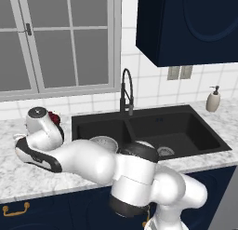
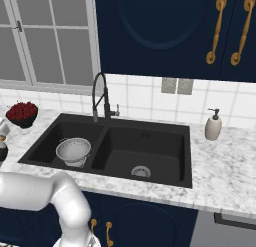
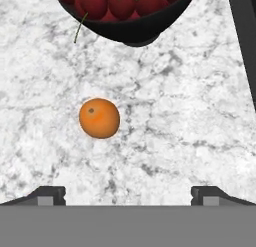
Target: Put the colander in the sink, put the tangerine in the colander, and turn on the sink faucet and pour water over the colander.
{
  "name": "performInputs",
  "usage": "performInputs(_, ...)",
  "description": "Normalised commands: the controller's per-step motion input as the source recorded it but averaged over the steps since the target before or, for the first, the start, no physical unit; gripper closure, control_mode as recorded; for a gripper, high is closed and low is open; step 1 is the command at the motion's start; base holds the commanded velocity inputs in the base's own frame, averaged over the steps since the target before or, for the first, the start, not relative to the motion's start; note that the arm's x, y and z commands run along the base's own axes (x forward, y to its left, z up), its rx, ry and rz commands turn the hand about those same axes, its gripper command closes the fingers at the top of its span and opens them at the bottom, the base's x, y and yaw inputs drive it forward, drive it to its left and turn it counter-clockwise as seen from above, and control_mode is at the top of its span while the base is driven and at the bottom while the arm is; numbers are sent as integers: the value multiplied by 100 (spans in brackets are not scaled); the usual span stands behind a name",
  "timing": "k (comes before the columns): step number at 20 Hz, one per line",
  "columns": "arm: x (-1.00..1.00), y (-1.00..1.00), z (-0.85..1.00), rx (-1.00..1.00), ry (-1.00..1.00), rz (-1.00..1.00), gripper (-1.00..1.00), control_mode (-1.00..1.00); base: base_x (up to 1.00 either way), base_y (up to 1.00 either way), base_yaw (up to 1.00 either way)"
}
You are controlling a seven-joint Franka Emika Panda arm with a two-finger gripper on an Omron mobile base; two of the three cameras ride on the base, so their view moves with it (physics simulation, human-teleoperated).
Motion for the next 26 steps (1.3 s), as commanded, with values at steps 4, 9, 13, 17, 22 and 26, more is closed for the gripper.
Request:
performInputs(4,13,1,-37,-1,0,3,-100,-100,0,0,0)
performInputs(9,5,20,-25,0,-12,6,-100,-100,0,0,0)
performInputs(13,21,19,-29,0,-11,9,-100,-100,0,0,0)
performInputs(17,30,9,-36,0,0,11,-100,-100,0,0,0)
performInputs(22,44,36,-22,-4,2,11,-100,-100,0,0,0)
performInputs(26,47,54,-21,-10,4,6,-100,-100,0,0,0)
